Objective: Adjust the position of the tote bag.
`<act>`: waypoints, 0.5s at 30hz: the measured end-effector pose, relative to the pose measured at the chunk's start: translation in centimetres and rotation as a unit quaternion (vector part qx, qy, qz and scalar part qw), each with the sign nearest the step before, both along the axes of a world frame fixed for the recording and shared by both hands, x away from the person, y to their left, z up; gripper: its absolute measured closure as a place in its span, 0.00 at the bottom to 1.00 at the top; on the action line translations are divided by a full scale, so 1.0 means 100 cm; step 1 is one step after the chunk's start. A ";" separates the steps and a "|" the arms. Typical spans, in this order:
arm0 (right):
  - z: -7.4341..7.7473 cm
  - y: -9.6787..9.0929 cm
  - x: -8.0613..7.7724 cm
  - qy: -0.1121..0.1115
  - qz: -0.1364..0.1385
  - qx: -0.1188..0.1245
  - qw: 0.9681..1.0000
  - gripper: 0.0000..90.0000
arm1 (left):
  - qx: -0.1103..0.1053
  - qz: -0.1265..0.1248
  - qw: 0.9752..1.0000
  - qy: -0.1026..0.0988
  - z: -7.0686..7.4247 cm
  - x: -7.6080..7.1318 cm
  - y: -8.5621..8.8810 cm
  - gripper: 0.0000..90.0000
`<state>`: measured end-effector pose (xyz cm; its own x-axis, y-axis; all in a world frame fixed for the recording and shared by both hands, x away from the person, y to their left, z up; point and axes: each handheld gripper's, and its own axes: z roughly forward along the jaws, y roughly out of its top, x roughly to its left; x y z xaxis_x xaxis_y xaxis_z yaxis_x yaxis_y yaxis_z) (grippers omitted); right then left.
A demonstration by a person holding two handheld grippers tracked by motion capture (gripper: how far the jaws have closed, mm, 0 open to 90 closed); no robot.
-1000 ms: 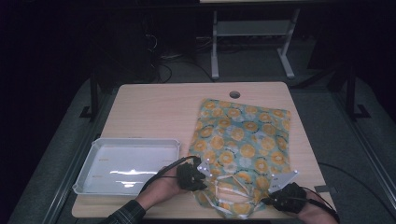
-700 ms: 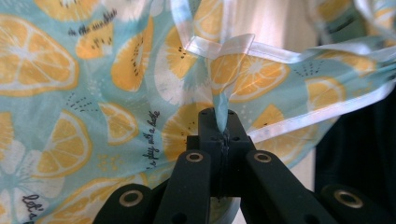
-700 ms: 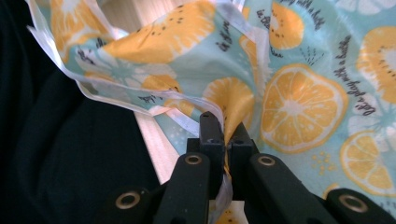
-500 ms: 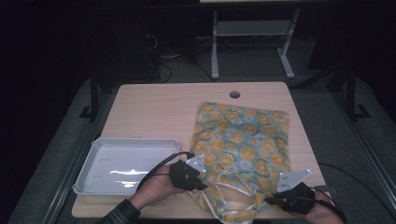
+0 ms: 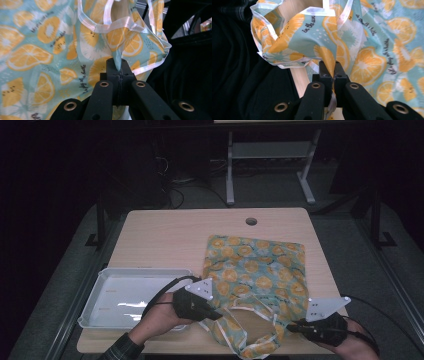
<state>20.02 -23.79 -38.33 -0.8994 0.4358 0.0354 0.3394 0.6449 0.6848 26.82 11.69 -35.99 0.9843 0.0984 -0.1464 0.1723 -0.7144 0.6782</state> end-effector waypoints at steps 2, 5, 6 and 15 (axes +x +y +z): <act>0.004 -0.001 0.003 -0.006 0.000 0.003 1.000 0.99 | -0.004 0.001 1.000 -0.003 0.004 0.002 0.001 1.00; 0.014 -0.002 0.008 -0.020 -0.002 0.008 1.000 0.99 | -0.020 0.005 1.000 -0.014 0.019 0.007 0.006 1.00; 0.018 -0.003 0.011 -0.026 -0.001 0.010 1.000 0.99 | -0.023 0.007 1.000 -0.016 0.023 0.009 0.006 1.00; 0.044 -0.007 0.038 -0.066 -0.016 0.019 0.998 0.99 | -0.052 0.023 0.998 -0.034 0.047 0.034 0.008 1.00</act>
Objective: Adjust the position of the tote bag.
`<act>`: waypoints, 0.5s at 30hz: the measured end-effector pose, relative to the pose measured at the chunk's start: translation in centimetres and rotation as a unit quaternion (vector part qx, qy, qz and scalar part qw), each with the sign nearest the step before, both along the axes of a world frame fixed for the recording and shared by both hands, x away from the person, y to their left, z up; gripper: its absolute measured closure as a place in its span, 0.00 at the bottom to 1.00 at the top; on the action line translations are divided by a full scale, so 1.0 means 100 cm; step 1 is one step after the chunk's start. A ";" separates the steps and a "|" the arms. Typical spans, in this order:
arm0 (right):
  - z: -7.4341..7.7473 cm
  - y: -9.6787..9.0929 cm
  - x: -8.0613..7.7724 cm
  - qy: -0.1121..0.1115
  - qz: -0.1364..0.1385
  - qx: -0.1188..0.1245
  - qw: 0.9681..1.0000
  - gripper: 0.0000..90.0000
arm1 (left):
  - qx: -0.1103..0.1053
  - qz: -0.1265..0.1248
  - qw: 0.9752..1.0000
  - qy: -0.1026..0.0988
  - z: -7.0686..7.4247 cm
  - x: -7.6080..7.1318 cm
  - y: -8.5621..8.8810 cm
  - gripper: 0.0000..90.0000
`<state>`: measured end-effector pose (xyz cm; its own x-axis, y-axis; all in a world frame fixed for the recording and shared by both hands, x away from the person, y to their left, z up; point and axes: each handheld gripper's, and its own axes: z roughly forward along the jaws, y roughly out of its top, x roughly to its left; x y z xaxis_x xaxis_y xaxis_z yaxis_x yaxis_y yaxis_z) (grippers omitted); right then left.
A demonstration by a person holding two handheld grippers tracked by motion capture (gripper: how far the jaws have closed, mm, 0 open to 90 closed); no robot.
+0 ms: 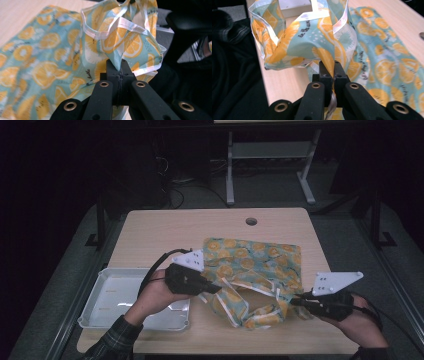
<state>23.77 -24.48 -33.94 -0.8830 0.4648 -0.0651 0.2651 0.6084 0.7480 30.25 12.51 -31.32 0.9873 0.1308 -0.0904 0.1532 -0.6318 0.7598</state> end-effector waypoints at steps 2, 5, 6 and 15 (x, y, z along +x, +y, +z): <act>0.003 -0.002 0.008 -0.002 -0.006 0.002 1.000 0.99 | -0.006 0.008 1.000 -0.001 0.003 0.011 -0.001 1.00; 0.006 -0.005 0.020 -0.001 -0.016 0.009 1.000 0.99 | -0.012 0.026 1.000 0.003 0.004 0.028 -0.002 1.00; 0.007 -0.005 0.025 -0.001 -0.020 0.011 1.000 0.99 | -0.017 0.036 0.999 0.007 0.003 0.033 -0.002 1.00; -0.001 -0.007 0.076 0.012 -0.068 0.017 0.998 0.99 | -0.016 0.081 0.997 0.015 -0.010 0.079 -0.006 1.00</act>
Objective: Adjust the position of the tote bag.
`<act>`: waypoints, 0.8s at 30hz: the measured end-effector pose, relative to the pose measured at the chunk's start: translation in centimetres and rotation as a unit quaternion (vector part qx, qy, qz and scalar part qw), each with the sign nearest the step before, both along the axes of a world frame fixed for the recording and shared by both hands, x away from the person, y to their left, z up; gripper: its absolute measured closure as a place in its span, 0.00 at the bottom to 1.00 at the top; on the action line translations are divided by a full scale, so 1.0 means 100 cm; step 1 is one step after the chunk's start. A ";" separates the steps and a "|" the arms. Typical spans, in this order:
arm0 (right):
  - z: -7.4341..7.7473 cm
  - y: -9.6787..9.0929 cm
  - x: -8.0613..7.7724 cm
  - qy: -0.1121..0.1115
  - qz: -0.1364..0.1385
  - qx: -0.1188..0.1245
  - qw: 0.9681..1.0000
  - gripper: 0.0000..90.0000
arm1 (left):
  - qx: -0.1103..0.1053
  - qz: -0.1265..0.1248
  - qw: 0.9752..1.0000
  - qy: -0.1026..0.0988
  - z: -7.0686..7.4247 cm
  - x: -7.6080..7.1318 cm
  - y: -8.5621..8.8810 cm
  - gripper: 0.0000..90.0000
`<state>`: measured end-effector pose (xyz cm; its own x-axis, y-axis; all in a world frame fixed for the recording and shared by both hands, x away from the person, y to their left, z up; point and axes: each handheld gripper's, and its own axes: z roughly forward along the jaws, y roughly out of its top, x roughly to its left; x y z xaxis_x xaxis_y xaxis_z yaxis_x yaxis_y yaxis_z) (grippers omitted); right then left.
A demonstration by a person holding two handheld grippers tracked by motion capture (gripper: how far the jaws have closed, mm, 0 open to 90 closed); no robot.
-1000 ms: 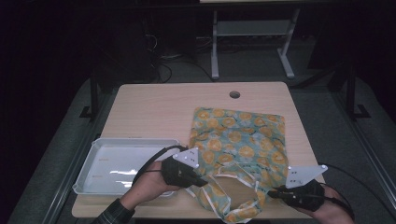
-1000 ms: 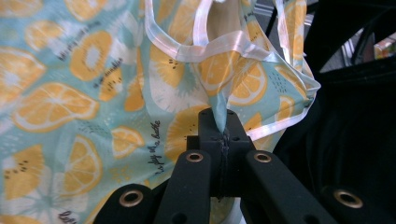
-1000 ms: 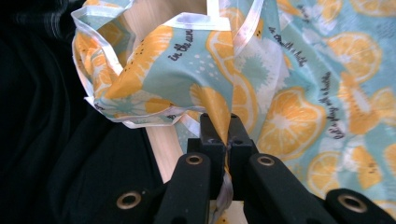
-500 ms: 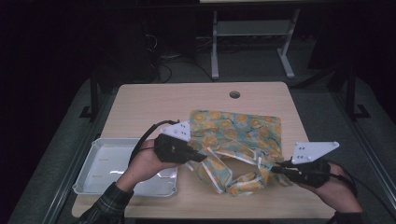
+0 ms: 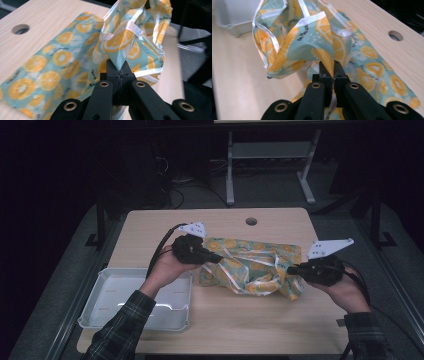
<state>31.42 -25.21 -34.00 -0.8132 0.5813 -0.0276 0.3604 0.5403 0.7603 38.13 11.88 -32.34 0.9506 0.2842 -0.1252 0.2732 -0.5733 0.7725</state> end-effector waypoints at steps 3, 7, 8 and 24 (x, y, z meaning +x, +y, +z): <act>-0.005 -0.001 0.017 0.008 -0.017 0.001 1.000 0.99 | 0.003 0.022 1.000 0.007 -0.010 0.022 -0.005 1.00; -0.011 -0.002 0.034 0.015 -0.036 -0.002 0.999 0.99 | 0.010 0.039 0.999 0.015 -0.019 0.039 -0.010 1.00; -0.016 -0.001 0.045 0.018 -0.048 -0.010 0.999 0.99 | 0.011 0.049 0.999 0.021 -0.026 0.049 -0.013 1.00; -0.069 0.000 0.102 0.066 -0.110 -0.041 0.991 0.99 | 0.070 0.104 0.991 0.044 -0.089 0.090 -0.037 1.00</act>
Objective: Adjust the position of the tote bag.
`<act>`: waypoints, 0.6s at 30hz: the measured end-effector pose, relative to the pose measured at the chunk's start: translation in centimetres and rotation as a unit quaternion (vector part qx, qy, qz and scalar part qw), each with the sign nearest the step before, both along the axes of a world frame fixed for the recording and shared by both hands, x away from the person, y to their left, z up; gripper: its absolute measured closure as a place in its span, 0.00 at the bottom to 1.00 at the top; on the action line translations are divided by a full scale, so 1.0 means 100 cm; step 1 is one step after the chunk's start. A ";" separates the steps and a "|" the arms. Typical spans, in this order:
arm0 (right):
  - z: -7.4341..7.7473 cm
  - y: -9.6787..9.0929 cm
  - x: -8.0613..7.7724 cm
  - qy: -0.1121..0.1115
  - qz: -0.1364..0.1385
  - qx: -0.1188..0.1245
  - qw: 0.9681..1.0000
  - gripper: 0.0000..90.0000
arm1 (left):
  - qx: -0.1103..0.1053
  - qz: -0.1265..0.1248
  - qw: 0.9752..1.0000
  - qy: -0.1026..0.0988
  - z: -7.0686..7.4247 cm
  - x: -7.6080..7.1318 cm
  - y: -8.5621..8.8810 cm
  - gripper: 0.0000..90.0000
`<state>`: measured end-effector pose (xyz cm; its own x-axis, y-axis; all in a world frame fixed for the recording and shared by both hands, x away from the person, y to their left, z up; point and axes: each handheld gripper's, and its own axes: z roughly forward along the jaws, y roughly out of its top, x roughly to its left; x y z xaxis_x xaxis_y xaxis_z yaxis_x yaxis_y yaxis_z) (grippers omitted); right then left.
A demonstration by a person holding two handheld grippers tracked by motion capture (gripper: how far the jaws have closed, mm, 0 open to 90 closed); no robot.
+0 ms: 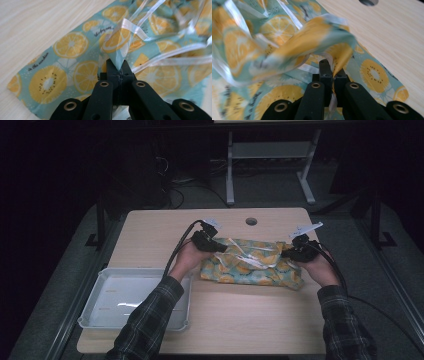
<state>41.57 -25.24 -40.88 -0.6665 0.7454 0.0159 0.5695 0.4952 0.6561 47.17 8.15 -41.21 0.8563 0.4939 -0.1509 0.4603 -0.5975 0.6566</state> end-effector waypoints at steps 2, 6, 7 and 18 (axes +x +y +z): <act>-0.005 0.001 0.002 0.006 -0.003 -0.005 1.000 0.99 | 0.009 0.001 1.000 0.005 -0.006 0.001 -0.003 1.00; -0.011 0.002 0.003 0.015 -0.001 -0.014 1.000 0.99 | 0.014 0.002 1.000 0.014 -0.013 0.000 -0.006 1.00; -0.015 0.004 0.002 0.021 0.004 -0.023 1.000 0.99 | 0.021 -0.003 1.000 0.017 -0.016 0.000 -0.007 1.00; -0.019 0.008 -0.021 0.041 0.038 -0.037 0.998 0.99 | 0.042 -0.037 0.998 0.023 -0.019 -0.016 -0.011 1.00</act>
<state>39.43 -24.44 -42.82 -0.7202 0.6935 0.0197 0.5783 0.5844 0.5693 45.58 7.07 -43.13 0.8839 0.4424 -0.1517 0.4417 -0.6829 0.5818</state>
